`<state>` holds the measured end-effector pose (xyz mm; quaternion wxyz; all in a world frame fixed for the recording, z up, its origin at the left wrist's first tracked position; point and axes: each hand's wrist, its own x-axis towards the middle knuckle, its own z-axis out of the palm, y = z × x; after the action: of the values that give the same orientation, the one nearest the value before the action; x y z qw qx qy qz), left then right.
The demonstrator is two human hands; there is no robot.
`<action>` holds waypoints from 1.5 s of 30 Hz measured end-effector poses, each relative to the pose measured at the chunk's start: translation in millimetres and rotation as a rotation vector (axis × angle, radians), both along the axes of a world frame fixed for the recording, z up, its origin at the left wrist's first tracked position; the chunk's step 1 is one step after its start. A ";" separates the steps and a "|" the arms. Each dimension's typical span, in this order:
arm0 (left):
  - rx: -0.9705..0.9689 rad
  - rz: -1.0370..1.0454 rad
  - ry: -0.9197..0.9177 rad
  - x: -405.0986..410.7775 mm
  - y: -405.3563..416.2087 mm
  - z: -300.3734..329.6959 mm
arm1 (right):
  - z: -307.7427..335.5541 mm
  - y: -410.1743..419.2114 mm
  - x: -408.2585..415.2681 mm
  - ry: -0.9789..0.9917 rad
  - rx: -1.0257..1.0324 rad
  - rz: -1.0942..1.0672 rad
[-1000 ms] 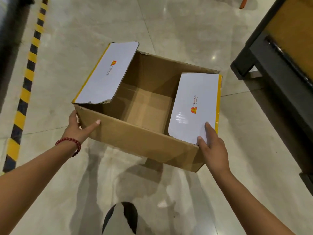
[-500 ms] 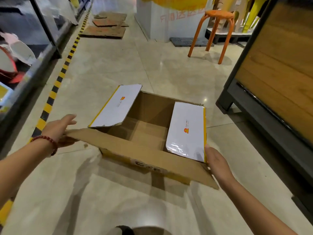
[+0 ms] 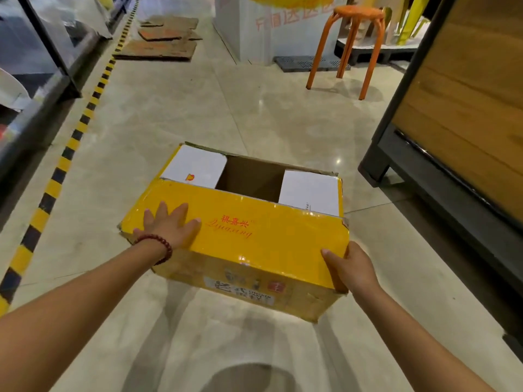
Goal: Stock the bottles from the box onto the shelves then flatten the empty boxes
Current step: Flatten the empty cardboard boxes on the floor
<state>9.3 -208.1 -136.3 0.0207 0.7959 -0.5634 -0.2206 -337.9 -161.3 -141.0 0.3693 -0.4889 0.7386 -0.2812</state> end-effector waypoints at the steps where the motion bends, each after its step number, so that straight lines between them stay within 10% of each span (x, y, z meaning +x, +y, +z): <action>1: 0.011 0.025 -0.014 -4.6 3.1 -2.9 | -5.1 1.0 1.1 0.036 -0.010 -0.007; 15: -0.414 -0.050 -0.056 -21.0 43.5 34.0 | -0.6 117.8 18.4 -0.141 -0.031 0.079; 21: -0.695 -0.250 -0.200 -42.0 40.5 78.6 | -12.0 154.1 32.1 0.069 0.067 0.127; 26: -0.572 -0.415 -0.465 -51.6 32.7 91.4 | -26.7 163.2 41.9 0.088 0.042 0.075; 38: -0.827 -0.402 -0.424 -60.8 48.9 79.4 | -53.3 112.6 29.1 0.290 -0.106 0.074; 45: -0.844 -0.684 -0.360 -64.9 98.8 41.9 | -69.4 90.7 7.7 0.502 0.166 0.045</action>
<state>-55.6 -109.3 -94.4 0.1678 0.5161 -0.8229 0.1683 -330.2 -70.5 -210.4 0.2197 -0.5277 0.8165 -0.0813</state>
